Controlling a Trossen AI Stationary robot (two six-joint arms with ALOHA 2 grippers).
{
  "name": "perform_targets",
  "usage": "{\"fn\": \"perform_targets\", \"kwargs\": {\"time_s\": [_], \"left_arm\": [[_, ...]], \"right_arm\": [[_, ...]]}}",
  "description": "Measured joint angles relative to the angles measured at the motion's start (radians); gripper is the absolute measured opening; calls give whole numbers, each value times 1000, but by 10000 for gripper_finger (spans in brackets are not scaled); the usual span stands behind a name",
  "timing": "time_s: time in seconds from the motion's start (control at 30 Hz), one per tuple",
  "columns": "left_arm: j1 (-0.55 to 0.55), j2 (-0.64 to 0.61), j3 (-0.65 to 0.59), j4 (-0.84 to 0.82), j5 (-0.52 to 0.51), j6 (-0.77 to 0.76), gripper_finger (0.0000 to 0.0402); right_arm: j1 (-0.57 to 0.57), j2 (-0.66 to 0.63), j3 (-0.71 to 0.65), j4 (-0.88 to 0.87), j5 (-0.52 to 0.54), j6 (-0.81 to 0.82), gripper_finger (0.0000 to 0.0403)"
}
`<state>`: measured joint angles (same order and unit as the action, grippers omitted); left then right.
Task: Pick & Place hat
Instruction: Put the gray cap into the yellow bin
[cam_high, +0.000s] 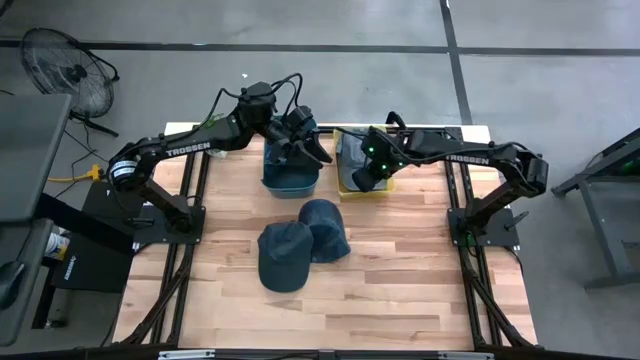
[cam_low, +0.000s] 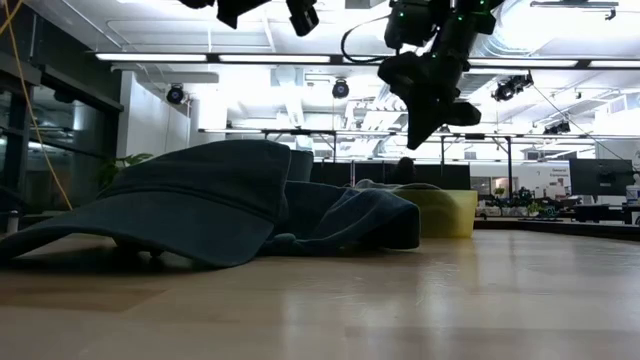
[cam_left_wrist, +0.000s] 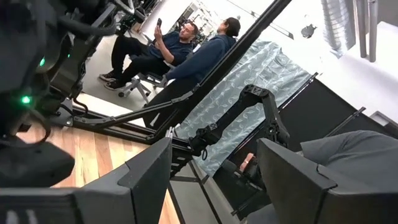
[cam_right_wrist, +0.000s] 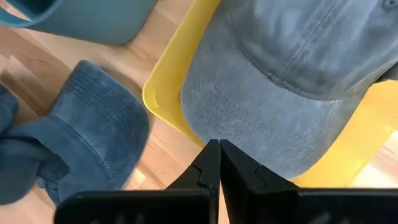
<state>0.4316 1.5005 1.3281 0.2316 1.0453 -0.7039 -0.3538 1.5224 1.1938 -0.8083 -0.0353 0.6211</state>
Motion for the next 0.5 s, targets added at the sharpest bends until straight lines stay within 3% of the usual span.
{"fn": "perform_targets", "kwargs": {"time_s": [0.5], "left_arm": [[0, 0, 0, -43, 59, 19, 234]], "right_arm": [[42, 145, 0, 10, 53, 37, 1]]}}
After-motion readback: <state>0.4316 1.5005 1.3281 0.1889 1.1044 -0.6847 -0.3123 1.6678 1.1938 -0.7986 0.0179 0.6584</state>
